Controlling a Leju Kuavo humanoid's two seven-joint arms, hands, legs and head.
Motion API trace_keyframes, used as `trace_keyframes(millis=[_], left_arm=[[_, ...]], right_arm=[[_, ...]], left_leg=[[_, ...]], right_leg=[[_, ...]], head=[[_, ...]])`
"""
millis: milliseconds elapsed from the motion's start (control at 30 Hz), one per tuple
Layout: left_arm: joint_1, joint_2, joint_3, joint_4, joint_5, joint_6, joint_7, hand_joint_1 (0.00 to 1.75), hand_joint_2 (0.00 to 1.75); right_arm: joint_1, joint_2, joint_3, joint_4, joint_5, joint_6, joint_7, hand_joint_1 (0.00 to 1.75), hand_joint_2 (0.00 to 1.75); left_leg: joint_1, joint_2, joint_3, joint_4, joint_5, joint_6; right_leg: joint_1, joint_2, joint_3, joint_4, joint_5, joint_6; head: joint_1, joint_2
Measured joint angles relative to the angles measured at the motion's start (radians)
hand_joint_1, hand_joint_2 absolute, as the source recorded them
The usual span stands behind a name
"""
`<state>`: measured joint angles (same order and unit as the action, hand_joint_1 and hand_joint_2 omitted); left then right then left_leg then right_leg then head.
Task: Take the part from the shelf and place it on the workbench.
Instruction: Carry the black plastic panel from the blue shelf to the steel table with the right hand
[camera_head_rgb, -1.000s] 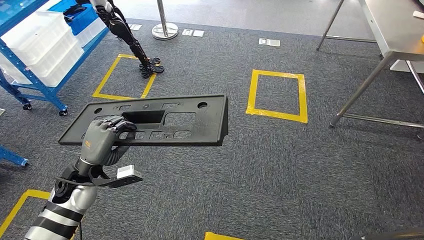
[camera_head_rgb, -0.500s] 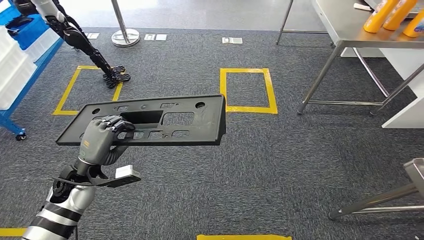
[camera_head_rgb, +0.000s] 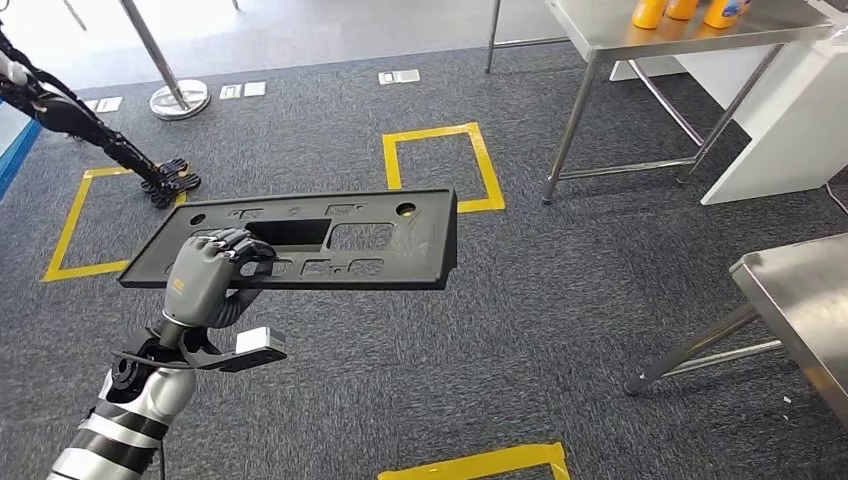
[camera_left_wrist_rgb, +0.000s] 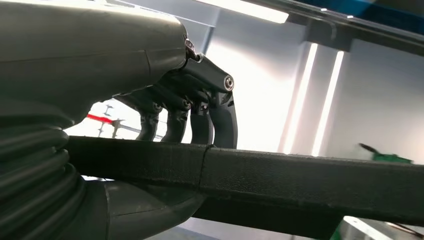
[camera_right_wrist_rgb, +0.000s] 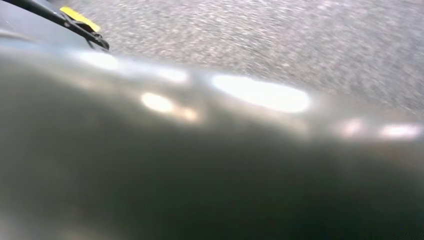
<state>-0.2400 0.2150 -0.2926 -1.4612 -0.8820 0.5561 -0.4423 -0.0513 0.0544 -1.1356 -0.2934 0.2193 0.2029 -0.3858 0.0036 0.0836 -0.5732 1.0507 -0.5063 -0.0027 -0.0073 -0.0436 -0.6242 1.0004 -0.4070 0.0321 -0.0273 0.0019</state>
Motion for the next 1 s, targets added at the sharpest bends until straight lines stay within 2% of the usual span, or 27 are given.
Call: trace_keyframes(millis=[33, 100, 133, 167, 200, 233, 267, 300, 333, 367, 400, 433, 467, 500, 567, 600, 633, 667, 700, 733, 767, 800, 833, 867, 933, 1000], left_arm=[[-0.002, 0.000, 0.000, 0.001, 0.000, -0.001, 0.000, 1.75, 1.75], [-0.004, -0.001, -0.002, 0.006, 0.001, -0.001, 0.000, 1.75, 1.75], [-0.004, -0.001, -0.003, 0.009, 0.001, -0.001, 0.000, 1.75, 1.75], [-0.004, -0.002, -0.004, 0.011, 0.002, -0.001, 0.000, 1.75, 1.75], [-0.004, -0.002, -0.004, 0.013, 0.002, 0.000, 0.000, 1.75, 1.75], [-0.005, -0.002, -0.004, 0.013, 0.004, 0.001, 0.000, 1.75, 1.75], [-0.005, -0.003, -0.004, 0.014, 0.006, 0.002, 0.000, 1.75, 1.75], [-0.005, -0.003, -0.005, 0.014, 0.009, 0.003, 0.000, 1.75, 1.75], [-0.005, -0.004, -0.005, 0.015, 0.010, 0.004, 0.000, 1.75, 1.75], [-0.005, -0.006, -0.006, 0.016, 0.012, 0.005, 0.000, 1.75, 1.75], [-0.005, -0.008, -0.007, 0.016, 0.013, 0.006, 0.000, 1.75, 1.75], [-0.006, -0.011, -0.008, 0.016, 0.014, 0.007, -0.001, 1.75, 1.75], [-0.008, -0.014, -0.008, 0.016, 0.014, 0.009, -0.002, 1.75, 1.75], [-0.009, -0.016, -0.008, 0.016, 0.015, 0.011, -0.003, 1.75, 1.75], [-0.008, -0.018, -0.008, 0.016, 0.017, 0.015, -0.006, 1.75, 1.75], [-0.007, -0.018, -0.009, 0.016, 0.017, 0.016, -0.006, 1.75, 1.75], [-0.007, -0.020, -0.009, 0.016, 0.018, 0.017, -0.008, 1.75, 1.75], [-0.007, -0.022, -0.009, 0.017, 0.019, 0.018, -0.009, 1.75, 1.75], [-0.007, -0.024, -0.009, 0.017, 0.020, 0.019, -0.010, 1.75, 1.75], [-0.007, -0.026, -0.009, 0.017, 0.021, 0.019, -0.011, 1.75, 1.75], [-0.008, -0.028, -0.009, 0.017, 0.022, 0.020, -0.012, 1.75, 1.75], [-0.009, -0.029, -0.009, 0.017, 0.022, 0.021, -0.013, 1.75, 1.75], [-0.010, -0.029, -0.009, 0.017, 0.023, 0.021, -0.014, 1.75, 1.75], [-0.011, -0.029, -0.009, 0.017, 0.023, 0.022, -0.015, 1.75, 1.75], [-0.012, -0.032, -0.009, 0.017, 0.024, 0.024, -0.016, 1.75, 1.75], [-0.013, -0.035, -0.009, 0.017, 0.026, 0.026, -0.017, 1.75, 1.75]], right_arm=[[0.000, -0.001, -0.001, 0.000, 0.000, 0.000, -0.001, 0.00, 0.00], [-0.002, -0.004, -0.003, 0.000, 0.000, 0.000, -0.002, 0.00, 0.00], [-0.002, -0.005, -0.003, 0.000, 0.000, 0.000, -0.002, 0.00, 0.00], [-0.002, -0.006, -0.003, 0.000, 0.000, 0.000, -0.002, 0.00, 0.00], [-0.002, -0.007, -0.004, 0.000, 0.000, 0.000, -0.003, 0.00, 0.00], [-0.002, -0.008, -0.004, 0.000, 0.000, 0.000, -0.003, 0.00, 0.00], [-0.003, -0.010, -0.004, 0.000, 0.000, 0.000, -0.004, 0.00, 0.00], [-0.004, -0.012, -0.004, 0.000, 0.000, 0.000, -0.004, 0.00, 0.00], [-0.005, -0.014, -0.004, -0.001, 0.001, 0.000, -0.004, 0.00, 0.00], [-0.004, -0.016, -0.004, -0.001, 0.001, 0.000, -0.004, 0.00, 0.00], [-0.002, -0.017, -0.005, -0.001, 0.001, 0.000, -0.005, 0.00, 0.00], [0.000, -0.018, -0.005, -0.001, 0.002, 0.000, -0.005, 0.00, 0.00], [0.002, -0.019, -0.005, -0.001, 0.002, 0.000, -0.005, 0.00, 0.00], [0.001, -0.019, -0.005, -0.001, 0.003, 0.000, -0.006, 0.00, 0.00], [-0.004, -0.021, -0.005, -0.002, 0.004, 0.001, -0.007, 0.00, 0.00], [-0.006, -0.021, -0.005, -0.002, 0.004, 0.001, -0.007, 0.00, 0.00], [-0.007, -0.022, -0.005, -0.002, 0.005, 0.002, -0.008, 0.00, 0.00], [-0.007, -0.022, -0.005, -0.002, 0.005, 0.002, -0.009, 0.00, 0.00], [-0.007, -0.023, -0.005, -0.002, 0.006, 0.003, -0.010, 0.00, 0.00], [-0.008, -0.024, -0.005, -0.003, 0.007, 0.003, -0.011, 0.00, 0.00], [-0.010, -0.025, -0.005, -0.004, 0.007, 0.003, -0.011, 0.00, 0.00], [-0.012, -0.026, -0.005, -0.005, 0.007, 0.003, -0.012, 0.00, 0.00], [-0.014, -0.027, -0.005, -0.006, 0.008, 0.003, -0.013, 0.00, 0.00], [-0.015, -0.028, -0.005, -0.007, 0.008, 0.003, -0.013, 0.00, 0.00], [-0.015, -0.029, -0.006, -0.007, 0.008, 0.003, -0.013, 0.00, 0.00], [-0.016, -0.030, -0.006, -0.008, 0.008, 0.003, -0.013, 0.00, 0.00]], left_leg=[[0.004, -0.022, -0.025, 0.064, -0.037, -0.008], [0.011, -0.082, -0.099, 0.225, -0.113, -0.016], [0.012, -0.086, -0.119, 0.256, -0.115, -0.016], [0.012, -0.087, -0.120, 0.247, -0.097, -0.015], [0.014, -0.091, -0.102, 0.201, -0.062, -0.015], [0.019, -0.106, -0.072, 0.130, -0.021, -0.015], [0.024, -0.131, -0.042, 0.063, 0.007, -0.017], [0.027, -0.153, -0.020, 0.014, 0.024, -0.018], [0.028, -0.170, -0.008, -0.011, 0.028, -0.018], [0.025, -0.172, -0.006, -0.016, 0.026, -0.015], [0.022, -0.161, -0.005, -0.017, 0.028, -0.009], [0.021, -0.149, -0.004, -0.021, 0.031, -0.001], [0.021, -0.137, -0.001, -0.025, 0.035, 0.006], [0.021, -0.123, 0.001, -0.030, 0.038, 0.014], [0.016, -0.095, 0.002, -0.033, 0.039, 0.023], [0.013, -0.080, 0.002, -0.033, 0.038, 0.025], [0.011, -0.066, 0.002, -0.033, 0.037, 0.027], [0.011, -0.053, 0.002, -0.033, 0.036, 0.027], [0.011, -0.041, 0.002, -0.033, 0.035, 0.027], [0.011, -0.030, 0.003, -0.033, 0.034, 0.025], [0.008, -0.020, 0.004, -0.032, 0.031, 0.022], [0.005, -0.011, 0.006, -0.032, 0.028, 0.017], [0.001, -0.003, 0.008, -0.031, 0.024, 0.013], [-0.001, 0.006, 0.011, -0.032, 0.021, 0.008], [0.002, 0.016, 0.017, -0.031, 0.014, -0.003], [0.009, -0.018, 0.004, 0.007, -0.014, -0.012]], right_leg=[[-0.002, 0.027, 0.002, -0.002, 0.003, -0.013], [-0.007, 0.071, 0.008, -0.004, 0.003, -0.027], [-0.006, 0.086, 0.009, -0.004, 0.003, -0.028], [-0.006, 0.100, 0.010, -0.003, 0.003, -0.027], [-0.006, 0.115, 0.012, -0.002, 0.003, -0.027], [-0.006, 0.130, 0.014, 0.000, 0.002, -0.026], [-0.004, 0.143, 0.012, 0.003, 0.001, -0.023], [-0.004, 0.154, 0.007, 0.006, 0.002, -0.019], [-0.004, 0.165, 0.001, 0.007, 0.004, -0.013], [-0.006, 0.176, -0.006, 0.006, 0.007, -0.006], [-0.009, 0.187, -0.011, 0.003, 0.011, 0.002], [-0.010, 0.188, -0.016, 0.005, 0.012, 0.007], [-0.009, 0.170, -0.026, 0.018, 0.005, 0.010], [-0.006, 0.141, -0.046, 0.052, -0.011, 0.009], [-0.002, 0.076, -0.111, 0.180, -0.064, 0.002], [-0.003, 0.062, -0.146, 0.249, -0.087, 0.001], [-0.004, 0.056, -0.169, 0.293, -0.100, 0.003], [-0.005, 0.053, -0.171, 0.297, -0.097, 0.009], [-0.006, 0.047, -0.148, 0.256, -0.080, 0.017], [-0.007, 0.033, -0.108, 0.184, -0.056, 0.025], [-0.006, 0.009, -0.064, 0.109, -0.034, 0.029], [-0.003, -0.010, -0.029, 0.049, -0.016, 0.027], [0.000, -0.022, -0.009, 0.017, -0.007, 0.022], [0.003, -0.022, -0.004, 0.008, -0.003, 0.015], [0.001, 0.003, -0.004, 0.006, 0.000, 0.003], [-0.006, 0.025, 0.001, 0.003, 0.001, -0.010]], head=[[-0.003, 0.000], [-0.008, 0.000], [-0.008, 0.000], [-0.008, 0.000], [-0.008, 0.000], [-0.009, 0.000], [-0.009, 0.000], [-0.008, 0.000], [-0.008, 0.000], [-0.008, 0.000], [-0.007, 0.000], [-0.007, 0.000], [-0.006, 0.000], [-0.003, 0.000], [0.001, 0.000], [0.001, 0.000], [0.001, 0.000], [0.002, 0.000], [0.002, 0.000], [0.002, 0.000], [0.003, 0.000], [0.003, 0.000], [0.002, 0.000], [0.001, 0.000], [0.000, 0.000], [-0.002, 0.000]])
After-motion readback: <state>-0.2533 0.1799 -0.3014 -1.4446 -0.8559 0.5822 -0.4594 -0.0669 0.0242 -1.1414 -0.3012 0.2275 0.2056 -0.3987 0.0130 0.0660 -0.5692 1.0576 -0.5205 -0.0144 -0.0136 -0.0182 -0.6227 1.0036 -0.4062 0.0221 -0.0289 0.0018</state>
